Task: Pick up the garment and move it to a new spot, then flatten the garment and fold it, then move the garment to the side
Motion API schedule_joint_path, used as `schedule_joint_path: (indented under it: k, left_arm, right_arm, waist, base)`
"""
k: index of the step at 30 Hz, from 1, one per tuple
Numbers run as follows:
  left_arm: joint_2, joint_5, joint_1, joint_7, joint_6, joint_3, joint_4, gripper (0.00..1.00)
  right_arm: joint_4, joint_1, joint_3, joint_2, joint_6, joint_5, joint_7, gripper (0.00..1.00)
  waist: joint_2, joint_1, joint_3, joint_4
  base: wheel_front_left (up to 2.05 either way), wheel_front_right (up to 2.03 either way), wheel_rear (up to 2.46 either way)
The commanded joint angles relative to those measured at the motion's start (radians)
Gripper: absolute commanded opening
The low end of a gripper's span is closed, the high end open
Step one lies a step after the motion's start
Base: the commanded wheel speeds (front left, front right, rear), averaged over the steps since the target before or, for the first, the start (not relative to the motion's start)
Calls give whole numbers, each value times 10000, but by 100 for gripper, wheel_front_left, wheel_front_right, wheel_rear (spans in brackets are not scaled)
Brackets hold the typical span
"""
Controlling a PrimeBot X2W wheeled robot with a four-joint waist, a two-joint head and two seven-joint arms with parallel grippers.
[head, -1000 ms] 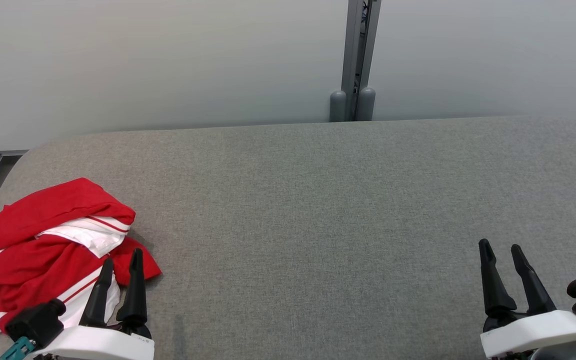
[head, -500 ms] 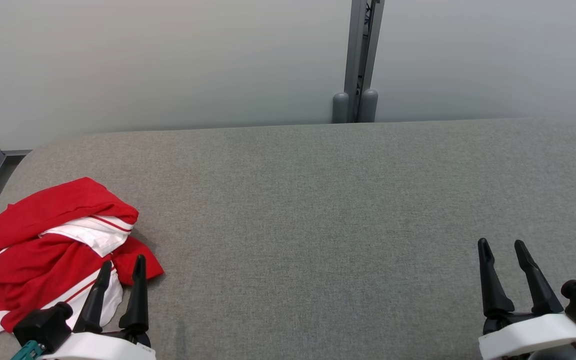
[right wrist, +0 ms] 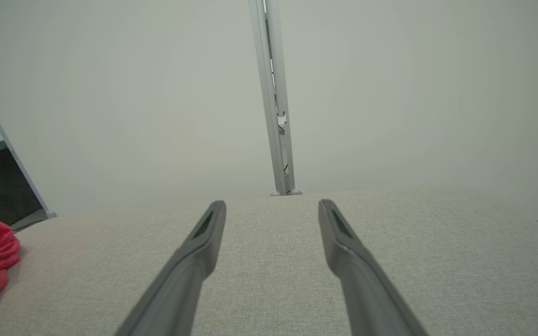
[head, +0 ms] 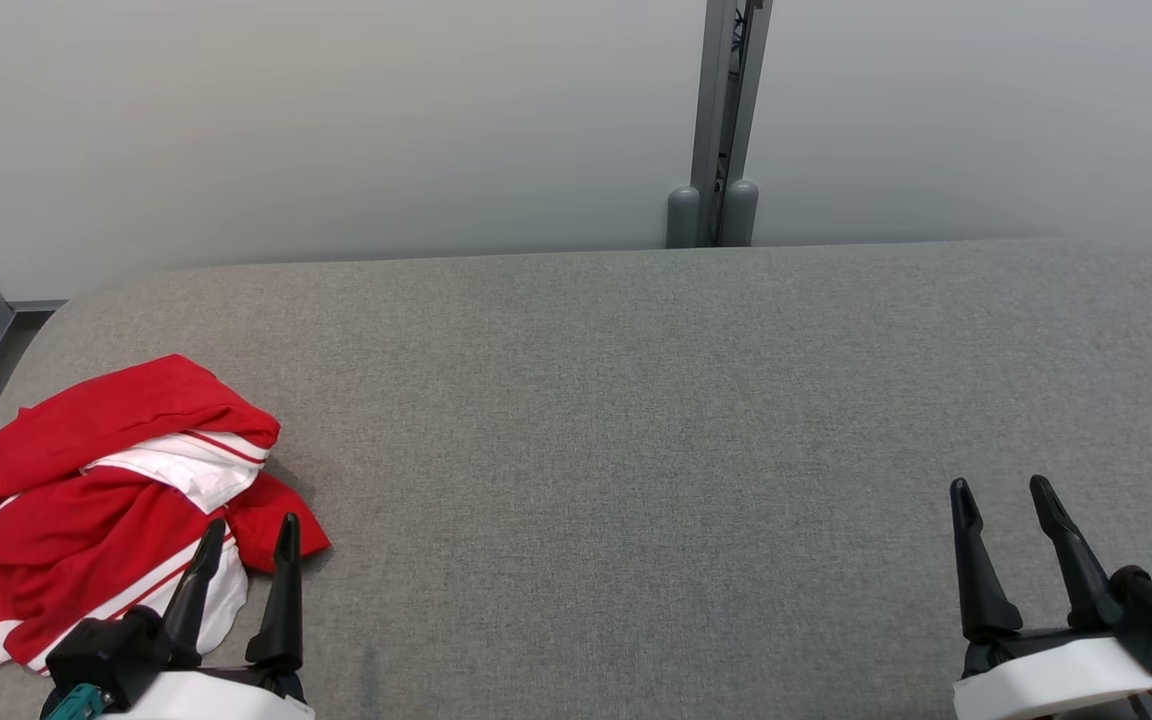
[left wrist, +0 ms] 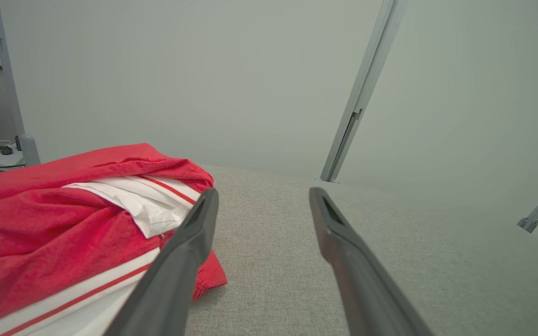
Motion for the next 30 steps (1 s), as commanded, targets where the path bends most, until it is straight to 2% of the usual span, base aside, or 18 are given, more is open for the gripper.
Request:
schedule_joint_path:
  k: [1, 18, 30]
  left_arm:
    - [86, 282, 39, -93, -14, -22, -89, 100]
    - [124, 1526, 155, -435, -14, 42, 18, 100]
    - [113, 2195, 223, -647, -10, 71, 321, 100]
  right_arm:
    - [-104, 51, 8, -24, 21, -291, -115, 100]
    - [-190, 205, -113, 18, 22, -1535, -451, 100]
    - [24, 382, -235, 35, 22, -1894, -677, 100]
  waist:
    - [0, 0, -9, 0]
    - [0, 0, 26, 3]
    - [0, 0, -25, 45]
  base:
    - [0, 0, 0]
    - [0, 0, 0]
    - [0, 0, 0]
